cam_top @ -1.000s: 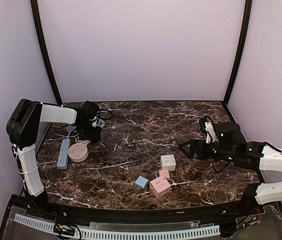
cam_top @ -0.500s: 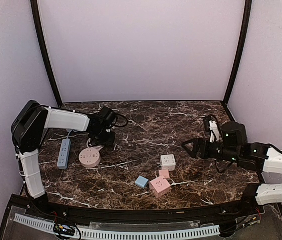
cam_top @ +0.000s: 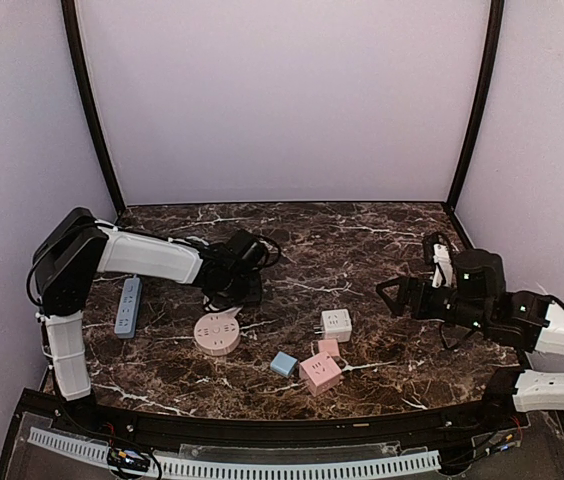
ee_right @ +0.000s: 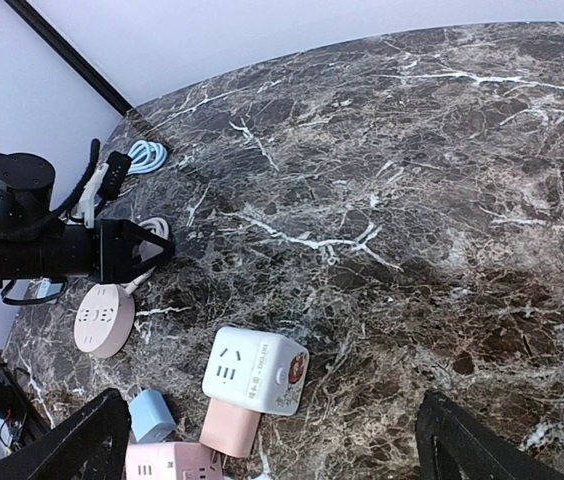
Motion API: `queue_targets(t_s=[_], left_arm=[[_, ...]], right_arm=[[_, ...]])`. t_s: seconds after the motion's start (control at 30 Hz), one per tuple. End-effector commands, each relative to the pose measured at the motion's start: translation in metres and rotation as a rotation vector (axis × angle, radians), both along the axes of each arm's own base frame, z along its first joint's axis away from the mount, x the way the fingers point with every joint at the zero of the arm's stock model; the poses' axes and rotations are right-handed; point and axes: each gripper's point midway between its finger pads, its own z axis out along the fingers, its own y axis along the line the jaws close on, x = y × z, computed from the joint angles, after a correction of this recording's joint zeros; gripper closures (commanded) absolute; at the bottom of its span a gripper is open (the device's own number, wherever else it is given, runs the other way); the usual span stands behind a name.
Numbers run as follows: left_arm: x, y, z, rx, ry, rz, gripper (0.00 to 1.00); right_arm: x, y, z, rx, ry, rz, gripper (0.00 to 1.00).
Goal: Insert the plug
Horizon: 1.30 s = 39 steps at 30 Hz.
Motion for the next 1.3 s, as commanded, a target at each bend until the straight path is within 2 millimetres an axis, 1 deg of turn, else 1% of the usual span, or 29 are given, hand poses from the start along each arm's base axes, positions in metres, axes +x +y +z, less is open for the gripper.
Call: queue_targets(t_s=[0.0,0.13,0.17,0.23,0.37,0.47,0.5,0.57,0.67,0.73,0.77,0.8,0.83,0.87,0.9,0.97,1.0,1.07,1.17,1.2,1.23,1.27], left_arm=[[0.006,-0.017,-0.004,-0.13,0.006,0.119,0.61],[0.013,-0.032,-0.003,-0.176,-0.011,0.119,0.6],[0.013,-0.034,-0.007,-0.17,-0.007,0.113,0.59],[0.014,-0.04,-0.007,-0.165,-0.01,0.089,0.57],[0.006,-0.046,-0.012,-0.142,-0.007,0.048,0.46],[0.004,-0.05,-0.008,-0.113,-0.037,-0.004,0.39],[0.004,-0.052,-0.005,-0.111,-0.049,-0.018,0.37],[0.007,-0.054,0.002,-0.089,-0.08,-0.048,0.3],[0.009,-0.054,0.012,-0.06,-0.119,-0.093,0.23],[0.011,-0.055,0.028,-0.056,-0.158,-0.123,0.18],[0.01,-0.055,0.031,-0.05,-0.17,-0.135,0.15],[0.01,-0.056,0.043,-0.048,-0.2,-0.165,0.13],[0.007,-0.056,0.045,-0.024,-0.218,-0.201,0.09],[0.005,-0.057,0.055,-0.026,-0.24,-0.219,0.08],[0.002,-0.058,0.06,-0.005,-0.262,-0.255,0.04],[-0.005,-0.059,0.073,0.023,-0.302,-0.306,0.02],[-0.009,-0.056,0.08,0.028,-0.317,-0.32,0.01],[-0.02,-0.055,0.089,0.043,-0.345,-0.363,0.01],[-0.04,-0.061,0.094,0.038,-0.372,-0.454,0.01],[-0.05,-0.064,0.095,0.027,-0.382,-0.485,0.01],[-0.055,-0.066,0.097,0.032,-0.394,-0.51,0.01],[-0.065,-0.07,0.097,0.028,-0.402,-0.538,0.01]], right_arm=[[-0.002,-0.009,-0.014,-0.034,0.031,-0.046,0.01],[-0.001,-0.01,-0.018,-0.047,0.038,-0.048,0.01],[-0.002,-0.008,-0.019,-0.05,0.043,-0.038,0.01],[-0.004,-0.006,-0.021,-0.055,0.055,-0.021,0.01],[-0.008,-0.002,-0.024,-0.05,0.074,0.004,0.01],[-0.01,0.001,-0.027,-0.052,0.086,0.021,0.01],[-0.011,0.001,-0.028,-0.054,0.09,0.024,0.01],[-0.012,0.004,-0.03,-0.062,0.097,0.034,0.01],[-0.015,0.01,-0.032,-0.076,0.108,0.05,0.01],[-0.017,0.014,-0.034,-0.087,0.114,0.058,0.01],[-0.018,0.016,-0.035,-0.093,0.116,0.061,0.01],[-0.019,0.017,-0.036,-0.1,0.121,0.065,0.01],[-0.02,0.019,-0.037,-0.106,0.125,0.067,0.01],[-0.021,0.02,-0.036,-0.11,0.124,0.068,0.01],[-0.022,0.021,-0.037,-0.117,0.125,0.069,0.01],[-0.024,0.023,-0.039,-0.129,0.129,0.072,0.01],[-0.025,0.024,-0.039,-0.133,0.13,0.071,0.01],[-0.028,0.026,-0.04,-0.137,0.13,0.079,0.01],[-0.03,0.028,-0.038,-0.133,0.126,0.088,0.01],[-0.03,0.028,-0.038,-0.133,0.125,0.09,0.02],[-0.031,0.029,-0.036,-0.13,0.122,0.095,0.01],[-0.031,0.03,-0.034,-0.126,0.118,0.098,0.01]])
